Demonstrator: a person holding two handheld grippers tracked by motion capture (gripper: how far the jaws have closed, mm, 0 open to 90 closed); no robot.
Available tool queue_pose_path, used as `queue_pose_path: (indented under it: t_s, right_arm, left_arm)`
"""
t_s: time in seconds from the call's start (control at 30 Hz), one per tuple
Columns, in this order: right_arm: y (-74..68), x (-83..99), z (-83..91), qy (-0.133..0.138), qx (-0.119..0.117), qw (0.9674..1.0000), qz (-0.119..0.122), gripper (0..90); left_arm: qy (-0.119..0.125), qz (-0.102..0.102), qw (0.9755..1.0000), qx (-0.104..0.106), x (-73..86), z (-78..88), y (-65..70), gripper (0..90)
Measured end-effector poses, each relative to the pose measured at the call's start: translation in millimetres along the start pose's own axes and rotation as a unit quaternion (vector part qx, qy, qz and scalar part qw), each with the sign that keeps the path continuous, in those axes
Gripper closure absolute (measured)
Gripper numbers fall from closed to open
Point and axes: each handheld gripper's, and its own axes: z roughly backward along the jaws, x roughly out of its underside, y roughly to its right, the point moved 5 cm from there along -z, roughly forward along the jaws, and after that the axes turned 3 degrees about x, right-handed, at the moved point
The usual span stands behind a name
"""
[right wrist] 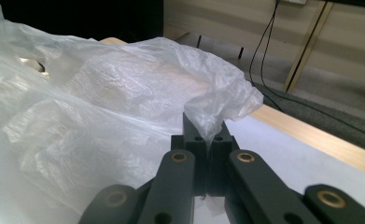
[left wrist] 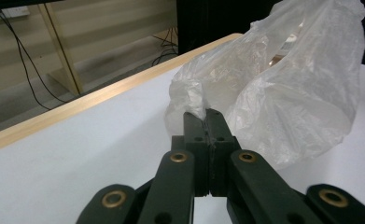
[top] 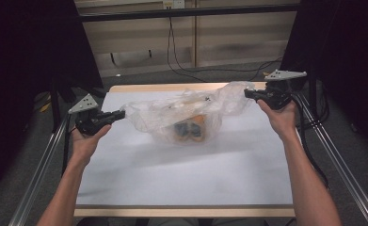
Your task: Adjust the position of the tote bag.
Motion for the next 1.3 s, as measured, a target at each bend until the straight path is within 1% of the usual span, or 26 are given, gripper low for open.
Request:
queue_pose_path:
  t_s: [0.03, 0.07, 0.1, 0.13, 0.17, 0.27, 0.3, 0.33, 0.37, 0.4, 0.43, 0.47, 0.5, 0.57, 0.6, 0.63, 0.67, 0.7, 0.8, 0.83, 0.93, 1.07, 1.1, 1.13, 1.23, 1.3]
  right_arm:
    - [0.7, 2.5, -2.9, -0.003, 0.000, 1.0000, -0.002, 89.9]
    - [0.7, 2.5, -2.9, -0.003, 0.000, 1.0000, -0.002, 89.9]
    - [1.4, 7.9, -7.4, -0.011, 0.000, 0.9999, -0.001, 89.9]
    - [1.4, 7.9, -7.4, -0.011, 0.000, 0.9999, -0.001, 89.9]
    - [2.1, 13.3, -10.0, -0.018, 0.002, 0.9998, -0.001, 89.9]
    - [4.4, 18.0, -11.4, -0.023, 0.001, 0.9997, -0.007, 90.0]
    - [6.7, 20.7, -12.6, -0.026, 0.001, 0.9996, -0.009, 89.9]
    - [7.2, 21.1, -13.3, -0.027, 0.002, 0.9996, -0.009, 89.9]
    - [7.0, 21.1, -14.8, -0.028, 0.002, 0.9995, -0.010, 90.0]
    - [7.0, 21.1, -14.8, -0.028, 0.002, 0.9995, -0.010, 90.0]
    - [7.9, 20.6, -18.8, -0.034, 0.002, 0.9994, -0.007, 89.9]
    - [8.8, 20.2, -20.4, -0.035, 0.005, 0.9993, -0.008, 89.9]
    - [9.5, 20.0, -22.3, -0.036, 0.005, 0.9993, -0.010, 89.9]
    - [10.4, 21.2, -26.5, -0.039, 0.006, 0.9991, -0.012, 89.9]
    - [10.3, 22.4, -28.8, -0.043, 0.006, 0.9990, -0.011, 89.9]
    - [10.3, 22.4, -28.8, -0.043, 0.006, 0.9990, -0.011, 89.9]
    - [9.6, 24.1, -31.2, -0.049, 0.006, 0.9988, -0.007, 89.9]
    - [7.6, 27.5, -35.8, -0.061, 0.011, 0.9981, 0.003, 89.9]
    - [4.5, 32.1, -42.0, -0.075, 0.010, 0.9971, 0.005, 89.9]
    - [3.8, 33.3, -43.7, -0.080, 0.010, 0.9967, 0.009, 89.9]
    - [2.2, 35.9, -46.2, -0.086, 0.013, 0.9961, 0.014, 90.0]
    - [2.7, 39.9, -49.2, -0.094, 0.011, 0.9954, 0.015, 90.0]
    - [2.5, 40.9, -50.5, -0.096, 0.012, 0.9952, 0.013, 90.0]
    - [2.1, 42.1, -51.8, -0.100, 0.012, 0.9948, 0.015, 90.0]
    - [0.2, 45.9, -56.3, -0.108, 0.012, 0.9938, 0.021, 90.0]
    - [-3.0, 49.7, -58.5, -0.116, 0.012, 0.9929, 0.021, 90.0]
  left_arm:
    - [-0.004, 0.000, 1.0000, 0.003, 1.6, -4.0, -0.9, 89.8]
    - [-0.004, 0.000, 1.0000, 0.003, 1.6, -4.0, -0.9, 89.9]
    - [-0.011, -0.002, 0.9999, 0.005, 4.5, -8.1, -0.6, 89.8]
    - [-0.011, -0.002, 0.9999, 0.005, 4.5, -8.1, -0.6, 89.9]
    - [-0.017, 0.002, 0.9998, 0.006, 8.7, -10.8, -0.2, 89.8]
    - [-0.019, 0.004, 0.9998, 0.006, 12.4, -12.5, -1.7, 89.8]
    - [-0.022, 0.005, 0.9997, 0.001, 13.9, -13.3, -2.0, 89.9]
    - [-0.022, 0.006, 0.9997, 0.003, 14.8, -15.3, -1.8, 89.9]
    - [-0.032, 0.000, 0.9995, -0.001, 15.8, -18.9, -2.6, 89.8]
    - [-0.032, 0.000, 0.9995, -0.001, 15.8, -18.9, -2.6, 89.8]
    - [-0.025, 0.005, 0.9997, -0.002, 14.9, -21.7, -4.6, 89.9]
    - [-0.025, 0.005, 0.9997, -0.002, 14.9, -21.7, -4.6, 89.9]
    - [-0.026, 0.011, 0.9996, -0.001, 16.2, -25.4, -7.2, 89.9]
    - [-0.035, 0.011, 0.9993, -0.003, 19.3, -30.9, -9.2, 89.8]
    - [-0.035, 0.011, 0.9993, -0.003, 19.3, -30.9, -9.2, 89.9]
    - [-0.043, 0.010, 0.9990, -0.004, 21.1, -33.1, -9.9, 89.9]
    - [-0.043, 0.011, 0.9990, -0.003, 22.3, -35.7, -10.2, 89.9]
    - [-0.046, 0.016, 0.9988, -0.005, 24.8, -39.5, -10.7, 89.9]
    - [-0.051, 0.014, 0.9985, -0.009, 27.1, -43.5, -11.0, 89.9]
    - [-0.059, 0.012, 0.9982, -0.005, 29.1, -47.0, -10.7, 89.9]
    - [-0.068, 0.010, 0.9976, -0.002, 31.8, -49.8, -9.5, 89.9]
    - [-0.069, 0.015, 0.9975, 0.001, 33.1, -53.6, -9.1, 89.9]
    - [-0.072, 0.012, 0.9974, -0.001, 33.5, -54.2, -9.6, 89.9]
    - [-0.069, 0.016, 0.9975, 0.002, 33.8, -55.7, -9.1, 89.9]
    - [-0.076, 0.017, 0.9969, 0.009, 36.3, -58.3, -7.3, 89.9]
    - [-0.084, 0.007, 0.9963, 0.014, 37.6, -59.0, -5.7, 89.9]
